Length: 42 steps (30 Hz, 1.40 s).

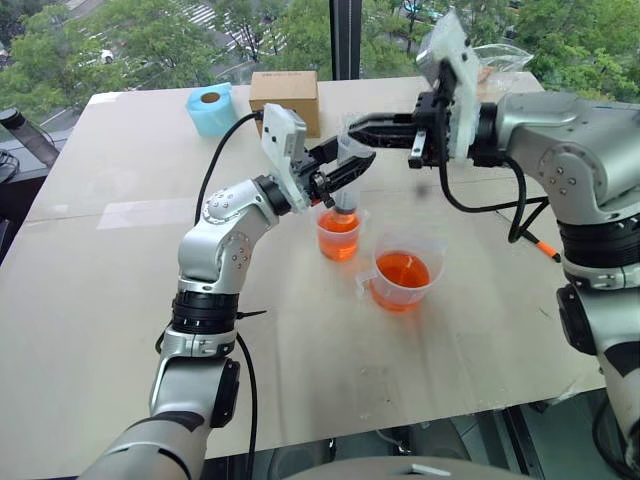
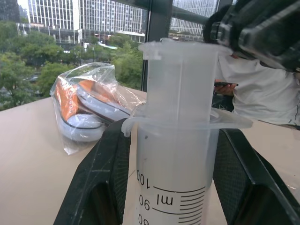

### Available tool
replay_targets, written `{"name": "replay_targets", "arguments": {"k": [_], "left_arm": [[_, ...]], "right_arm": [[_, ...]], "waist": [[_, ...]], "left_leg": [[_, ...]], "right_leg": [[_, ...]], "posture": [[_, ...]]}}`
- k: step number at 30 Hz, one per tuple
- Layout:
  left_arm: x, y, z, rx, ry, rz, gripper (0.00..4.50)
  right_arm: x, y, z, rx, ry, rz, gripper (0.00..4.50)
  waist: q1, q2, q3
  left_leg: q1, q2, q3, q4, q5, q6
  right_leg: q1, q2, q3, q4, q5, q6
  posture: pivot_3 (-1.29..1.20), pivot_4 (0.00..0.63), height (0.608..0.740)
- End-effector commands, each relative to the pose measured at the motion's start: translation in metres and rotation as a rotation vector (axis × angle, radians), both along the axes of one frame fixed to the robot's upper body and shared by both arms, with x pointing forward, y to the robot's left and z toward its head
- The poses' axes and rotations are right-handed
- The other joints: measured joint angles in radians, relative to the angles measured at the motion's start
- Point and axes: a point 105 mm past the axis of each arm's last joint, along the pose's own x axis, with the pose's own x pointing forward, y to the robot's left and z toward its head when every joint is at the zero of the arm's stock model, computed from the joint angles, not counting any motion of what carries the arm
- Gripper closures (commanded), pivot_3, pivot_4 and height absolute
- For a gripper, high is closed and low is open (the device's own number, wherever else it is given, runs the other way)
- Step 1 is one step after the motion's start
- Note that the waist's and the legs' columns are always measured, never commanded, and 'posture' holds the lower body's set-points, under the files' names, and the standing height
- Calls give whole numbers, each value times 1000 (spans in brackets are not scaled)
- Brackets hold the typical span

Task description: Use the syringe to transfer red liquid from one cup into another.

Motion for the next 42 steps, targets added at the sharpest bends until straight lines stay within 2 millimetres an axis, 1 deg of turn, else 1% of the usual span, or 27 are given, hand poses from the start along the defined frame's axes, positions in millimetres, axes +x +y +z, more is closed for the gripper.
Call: {"name": "replay_targets", "arguments": {"k": [1, 5, 10, 15, 17, 19, 21, 25, 28, 30, 33, 40, 42], "left_arm": [[-12, -1, 36, -47, -135, -22, 2474], [-14, -2, 39, -48, -148, -27, 2474], [-17, -2, 41, -42, -156, -39, 2474], [-23, -2, 43, -43, -161, -46, 2474], [-25, -1, 44, -46, -162, -47, 2474], [-27, 0, 44, -46, -161, -45, 2474], [-27, 1, 43, -45, -157, -40, 2474], [-26, 4, 41, -38, -148, -28, 2474], [-27, 4, 39, -37, -142, -30, 2474], [-28, 4, 39, -35, -140, -32, 2474], [-30, 3, 39, -35, -138, -36, 2474], [-33, 3, 44, -39, -147, -44, 2474], [-34, 3, 44, -38, -149, -45, 2474]], "right_arm": [[-4, 3, -6, -25, -3, 23, 4456], [-4, 4, -4, -13, -4, 23, 4456], [-7, 5, 8, 36, -1, 32, 4456], [-21, 1, 30, 125, 40, 112, 4456], [-29, -1, 36, 153, 64, 162, 4456], [-42, -5, 44, 189, 92, 249, 4456], [-48, -7, 53, 227, 95, 285, 4456], [-46, -12, 80, 364, 101, 292, 4456], [-33, -14, 90, 412, 98, 221, 4456], [-25, -12, 88, 397, 86, 170, 4456], [-17, -8, 79, 356, 88, 120, 4456], [-10, -2, 45, 186, 81, 72, 4456], [-8, -1, 38, 155, 85, 58, 4456]], "waist": [[0, 2, 1], [0, 1, 1], [0, 1, 1], [-1, 1, 1], [-1, 2, 1], [0, 1, 1], [0, 2, 1], [-1, 2, 1], [-1, 2, 1], [0, 2, 1], [-1, 2, 1], [-1, 2, 1], [-1, 2, 1]], "left_leg": [[0, 0, 0, 0, 0, 0], [0, -1, 0, 0, 0, 0], [0, 0, 0, 0, 0, 0], [0, 0, 0, 0, 0, 0], [0, 0, 0, 0, 0, 0], [0, 0, 0, 0, 0, 0], [0, 0, 0, 0, 0, 0], [0, 0, 0, 0, 0, 0], [0, 0, 0, 0, 0, 0], [0, 0, 0, 0, 0, 0], [0, -1, 0, 0, 0, 0], [0, -1, 0, -1, 0, 0], [0, -1, 0, -1, 0, 0]], "right_leg": [[0, 0, 0, 0, 0, 0], [0, 0, 0, 0, 0, 0], [0, 0, 0, 0, 0, 0], [0, -1, 0, 0, 0, 0], [0, -1, 0, 0, 0, 0], [0, -1, 0, 0, 0, 0], [0, -1, 0, 0, 0, 0], [0, -1, 1, 1, 0, 0], [0, 0, 0, 1, 0, 0], [0, 0, 1, 1, 0, 0], [0, 0, 1, 1, 0, 0], [0, 0, 1, 1, 0, 0], [0, 0, 0, 0, 0, 0]], "posture": [[0, 150, 740], [0, 150, 740], [0, 150, 740], [0, 150, 740], [0, 150, 740], [0, 150, 740], [0, 150, 740], [0, 150, 740], [0, 150, 740], [0, 150, 740], [0, 150, 740], [0, 150, 740], [0, 150, 740]]}}
